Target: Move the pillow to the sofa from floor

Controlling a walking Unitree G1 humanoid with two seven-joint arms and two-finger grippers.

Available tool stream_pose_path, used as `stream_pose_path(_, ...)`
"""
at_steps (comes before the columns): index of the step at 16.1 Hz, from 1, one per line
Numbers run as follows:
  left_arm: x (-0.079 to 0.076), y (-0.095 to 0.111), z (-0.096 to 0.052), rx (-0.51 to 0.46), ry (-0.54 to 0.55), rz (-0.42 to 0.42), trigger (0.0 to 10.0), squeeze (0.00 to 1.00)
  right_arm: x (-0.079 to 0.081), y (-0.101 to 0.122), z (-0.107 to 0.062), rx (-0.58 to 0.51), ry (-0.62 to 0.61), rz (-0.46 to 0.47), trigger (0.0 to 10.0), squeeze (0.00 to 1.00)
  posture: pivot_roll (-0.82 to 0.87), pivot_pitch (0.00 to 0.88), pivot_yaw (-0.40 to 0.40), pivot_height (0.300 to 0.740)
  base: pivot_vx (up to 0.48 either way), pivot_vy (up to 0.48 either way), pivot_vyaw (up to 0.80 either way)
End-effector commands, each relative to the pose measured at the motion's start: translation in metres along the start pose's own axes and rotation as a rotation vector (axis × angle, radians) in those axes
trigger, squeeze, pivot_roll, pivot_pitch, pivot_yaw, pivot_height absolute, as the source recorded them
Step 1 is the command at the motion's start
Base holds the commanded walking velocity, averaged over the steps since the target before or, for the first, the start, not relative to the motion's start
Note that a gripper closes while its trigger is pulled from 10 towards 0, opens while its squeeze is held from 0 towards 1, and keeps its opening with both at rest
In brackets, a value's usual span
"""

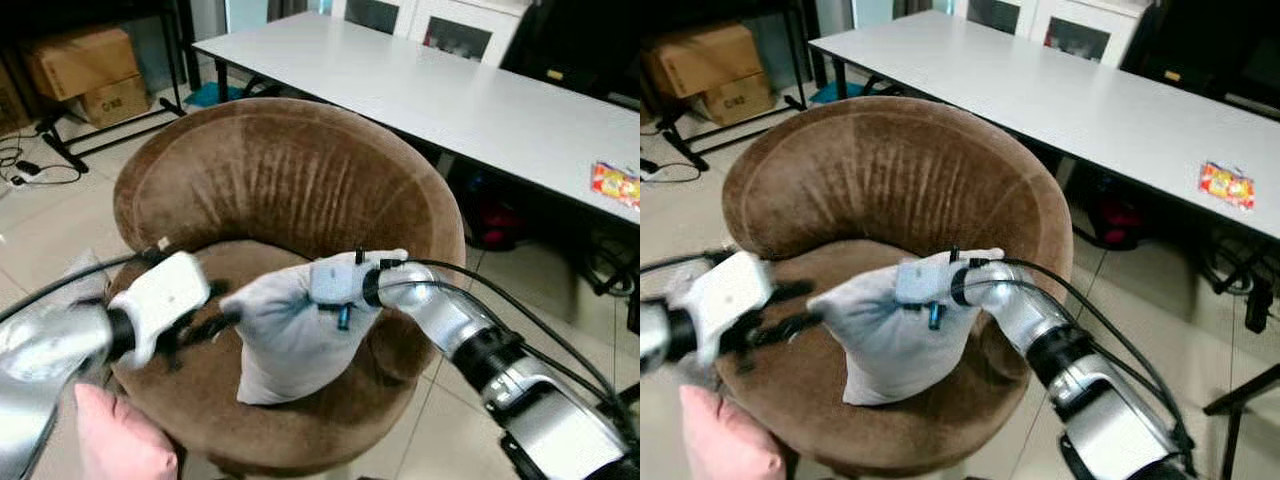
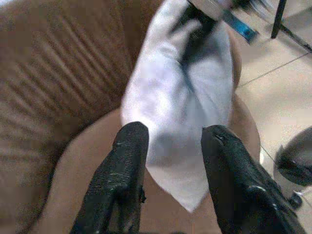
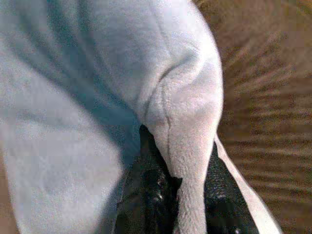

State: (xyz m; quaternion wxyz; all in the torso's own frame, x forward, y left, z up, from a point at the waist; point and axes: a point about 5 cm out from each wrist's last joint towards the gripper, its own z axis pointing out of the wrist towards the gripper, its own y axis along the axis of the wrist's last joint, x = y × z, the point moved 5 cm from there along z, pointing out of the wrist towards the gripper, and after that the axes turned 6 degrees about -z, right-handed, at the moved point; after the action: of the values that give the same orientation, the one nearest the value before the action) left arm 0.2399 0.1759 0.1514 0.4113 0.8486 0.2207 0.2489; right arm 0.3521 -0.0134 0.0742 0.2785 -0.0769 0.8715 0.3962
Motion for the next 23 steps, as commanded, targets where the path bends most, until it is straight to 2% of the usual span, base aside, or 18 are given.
stream_pose_path(1, -0.01, 0.0, -0.003, 0.019, -0.025, -0.006, 10.0, 1.0, -0.013, 0.004, -0.003, -0.03, -0.029, 0.14, 0.0, 0.0, 0.09, 0.0, -0.138, 0.74, 0.0, 0.0, 0.0)
stream_pose_path(3, -0.026, -0.019, 0.0, 0.097, -0.041, -0.063, 10.0, 1.0, -0.035, 0.019, 0.0, -0.095, -0.076, 0.406, 0.0, 0.0, 0.1, 0.0, -0.151, 0.74, 0.0, 0.0, 0.0)
stream_pose_path(5, -0.029, -0.025, 0.002, 0.106, -0.021, -0.086, 10.0, 1.0, -0.046, 0.026, 0.0, -0.131, -0.099, 0.556, 0.0, 0.0, 0.1, 0.0, -0.155, 0.74, 0.0, 0.0, 0.0)
stream_pose_path(7, -0.031, -0.031, 0.007, 0.119, 0.012, -0.107, 10.0, 1.0, -0.068, 0.035, -0.002, -0.204, -0.151, 0.851, 0.0, 0.0, 0.1, 0.0, -0.16, 0.74, 0.0, 0.0, 0.0)
stream_pose_path(8, -0.031, -0.032, 0.01, 0.121, 0.018, -0.104, 10.0, 0.98, -0.074, 0.037, -0.003, -0.219, -0.167, 0.92, 0.0, 0.0, 0.1, 0.0, -0.162, 0.74, 0.0, 0.0, 0.0)
stream_pose_path(9, -0.031, -0.03, 0.013, 0.121, 0.023, -0.102, 10.0, 0.96, -0.083, 0.04, -0.004, -0.24, -0.194, 1.032, 0.0, 0.0, 0.1, 0.0, -0.164, 0.74, 0.0, 0.0, 0.0)
stream_pose_path(10, -0.031, -0.03, 0.013, 0.121, 0.023, -0.102, 10.0, 0.96, -0.083, 0.04, -0.004, -0.24, -0.194, 1.032, 0.0, 0.0, 0.1, 0.0, -0.164, 0.74, 0.0, 0.0, 0.0)
stream_pose_path(11, -0.029, -0.029, 0.014, 0.121, 0.034, -0.095, 10.0, 0.88, -0.092, 0.046, -0.004, -0.275, -0.213, 1.134, 0.0, 0.0, 0.1, 0.0, -0.163, 0.74, 0.0, 0.0, 0.0)
stream_pose_path(12, -0.029, -0.029, 0.014, 0.121, 0.034, -0.095, 10.0, 0.88, -0.092, 0.046, -0.004, -0.275, -0.213, 1.134, 0.0, 0.0, 0.1, 0.0, -0.163, 0.74, 0.0, 0.0, 0.0)
stream_pose_path(13, -0.028, -0.027, 0.016, 0.113, 0.041, -0.094, 10.0, 0.79, -0.099, 0.053, -0.005, -0.305, -0.223, 1.192, 0.0, 0.0, 0.11, 0.0, -0.16, 0.74, 0.0, 0.0, 0.0)
stream_pose_path(14, -0.023, -0.02, 0.02, 0.082, 0.068, -0.095, 10.0, 0.59, -0.114, 0.063, -0.008, -0.376, -0.257, 1.335, 0.0, 0.0, 0.12, 0.0, -0.163, 0.74, 0.0, 0.0, 0.0)
stream_pose_path(15, -0.022, -0.018, 0.021, 0.073, 0.074, -0.095, 10.0, 0.59, -0.117, 0.065, -0.009, -0.392, -0.263, 1.369, 0.0, 0.0, 0.12, 0.0, -0.163, 0.74, 0.0, 0.0, 0.0)
stream_pose_path(16, -0.016, -0.009, 0.025, -0.001, 0.116, -0.139, 10.0, 0.0, -0.124, 0.048, -0.013, -0.345, -0.376, 1.466, 0.0, 0.0, 0.12, 0.0, -0.163, 0.74, 0.0, 0.0, 0.0)
stream_pose_path(17, -0.013, 0.0, 0.028, -0.091, 0.139, -0.21, 10.0, 0.0, -0.124, 0.025, -0.017, -0.271, -0.492, 1.56, 0.0, 0.0, 0.13, 0.0, -0.163, 0.74, 0.0, 0.0, 0.0)
stream_pose_path(19, -0.013, 0.005, 0.029, -0.141, 0.143, -0.248, 10.0, 0.0, -0.12, 0.009, -0.019, -0.215, -0.565, 1.608, 0.0, 0.0, 0.13, 0.0, -0.162, 0.74, 0.0, 0.0, 0.0)
stream_pose_path(21, -0.011, 0.013, 0.027, -0.183, 0.15, -0.261, 10.0, 0.0, -0.111, -0.009, -0.019, -0.151, -0.646, 1.718, 0.0, 0.0, 0.13, 0.0, -0.161, 0.74, 0.0, 0.0, 0.0)
stream_pose_path(22, -0.008, 0.015, 0.026, -0.202, 0.169, -0.272, 10.0, 0.0, -0.096, -0.024, -0.017, -0.085, -0.692, 1.832, 0.0, 0.0, 0.14, 0.0, -0.159, 0.74, 0.0, 0.0, 0.0)
stream_pose_path(23, -0.006, 0.016, 0.024, -0.211, 0.185, -0.264, 10.0, 0.0, -0.089, -0.032, -0.016, -0.043, -0.721, 1.861, 0.0, 0.0, 0.15, 0.0, -0.162, 0.74, 0.0, 0.0, 0.0)
